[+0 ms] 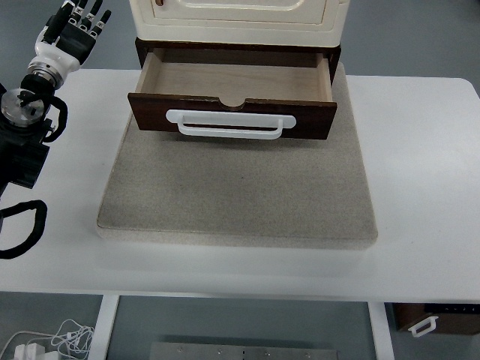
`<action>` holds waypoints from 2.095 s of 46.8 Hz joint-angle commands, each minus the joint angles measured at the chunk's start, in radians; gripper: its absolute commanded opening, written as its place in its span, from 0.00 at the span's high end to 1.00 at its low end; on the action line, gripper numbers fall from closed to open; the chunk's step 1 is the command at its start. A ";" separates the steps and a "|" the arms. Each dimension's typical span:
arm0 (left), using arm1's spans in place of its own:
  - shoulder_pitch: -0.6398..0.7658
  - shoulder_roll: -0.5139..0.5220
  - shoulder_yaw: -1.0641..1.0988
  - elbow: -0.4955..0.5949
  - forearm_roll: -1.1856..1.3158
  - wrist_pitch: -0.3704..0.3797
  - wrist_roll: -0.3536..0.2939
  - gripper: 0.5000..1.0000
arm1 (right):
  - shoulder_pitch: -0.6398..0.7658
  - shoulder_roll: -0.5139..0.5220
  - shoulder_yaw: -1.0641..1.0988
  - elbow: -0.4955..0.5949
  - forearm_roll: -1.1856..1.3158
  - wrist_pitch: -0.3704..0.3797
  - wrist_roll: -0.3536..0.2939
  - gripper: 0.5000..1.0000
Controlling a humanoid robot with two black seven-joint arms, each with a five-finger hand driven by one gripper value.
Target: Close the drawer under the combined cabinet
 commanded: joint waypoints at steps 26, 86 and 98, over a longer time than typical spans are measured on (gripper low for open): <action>-0.180 0.178 0.119 -0.121 -0.010 0.024 -0.012 0.00 | 0.000 0.000 0.000 0.000 0.000 0.000 0.000 0.10; -0.405 0.389 0.727 -0.907 0.111 0.006 -0.018 0.01 | 0.000 0.000 0.000 0.000 0.000 0.000 0.000 0.10; -0.407 0.388 0.848 -1.128 0.188 0.006 -0.017 0.01 | -0.002 0.000 0.000 0.000 0.000 0.000 0.000 0.10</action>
